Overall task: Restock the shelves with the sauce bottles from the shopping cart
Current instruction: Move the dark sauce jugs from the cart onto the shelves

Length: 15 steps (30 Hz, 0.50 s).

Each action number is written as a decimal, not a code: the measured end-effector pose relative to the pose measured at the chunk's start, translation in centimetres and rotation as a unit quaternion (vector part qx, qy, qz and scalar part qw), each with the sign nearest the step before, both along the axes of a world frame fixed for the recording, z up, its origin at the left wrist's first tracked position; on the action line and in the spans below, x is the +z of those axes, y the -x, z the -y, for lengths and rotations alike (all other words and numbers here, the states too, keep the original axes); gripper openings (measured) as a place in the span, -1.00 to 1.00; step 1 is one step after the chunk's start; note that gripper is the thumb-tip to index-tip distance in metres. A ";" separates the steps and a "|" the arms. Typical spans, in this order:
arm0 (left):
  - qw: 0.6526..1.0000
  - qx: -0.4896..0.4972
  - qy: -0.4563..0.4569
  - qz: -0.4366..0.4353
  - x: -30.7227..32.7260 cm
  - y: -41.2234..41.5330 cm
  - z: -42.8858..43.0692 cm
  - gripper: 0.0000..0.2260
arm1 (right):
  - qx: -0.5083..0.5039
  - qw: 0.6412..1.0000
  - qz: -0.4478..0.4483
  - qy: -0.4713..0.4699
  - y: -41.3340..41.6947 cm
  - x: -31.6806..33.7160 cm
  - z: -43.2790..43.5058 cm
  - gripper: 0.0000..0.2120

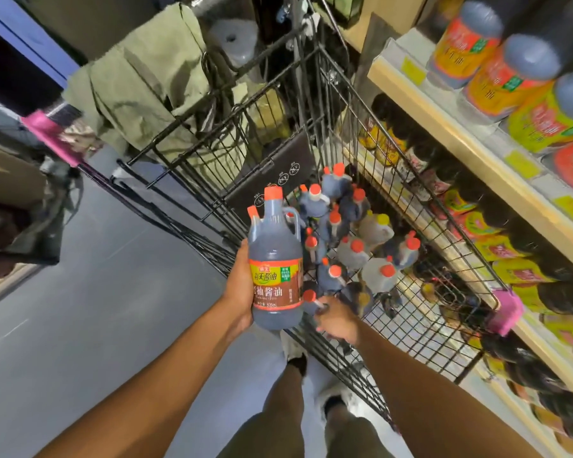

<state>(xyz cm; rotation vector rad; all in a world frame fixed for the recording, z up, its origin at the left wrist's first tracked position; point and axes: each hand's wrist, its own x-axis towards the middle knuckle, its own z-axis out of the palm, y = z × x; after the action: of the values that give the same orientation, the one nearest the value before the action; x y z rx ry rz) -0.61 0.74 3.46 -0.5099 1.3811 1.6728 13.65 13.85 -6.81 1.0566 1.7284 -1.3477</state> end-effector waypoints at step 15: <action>0.995 -0.097 0.039 -0.001 -0.4 -2.1 -3.0 -0.40 | 0.045 0.997 0.026 -0.051 -10.8 3.7 -5.6 -0.73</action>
<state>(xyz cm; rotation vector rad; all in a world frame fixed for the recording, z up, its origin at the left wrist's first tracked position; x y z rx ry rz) 1.49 3.73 3.05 -0.4041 1.4530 1.4680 24.41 19.41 -3.12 1.0471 1.8002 -1.1775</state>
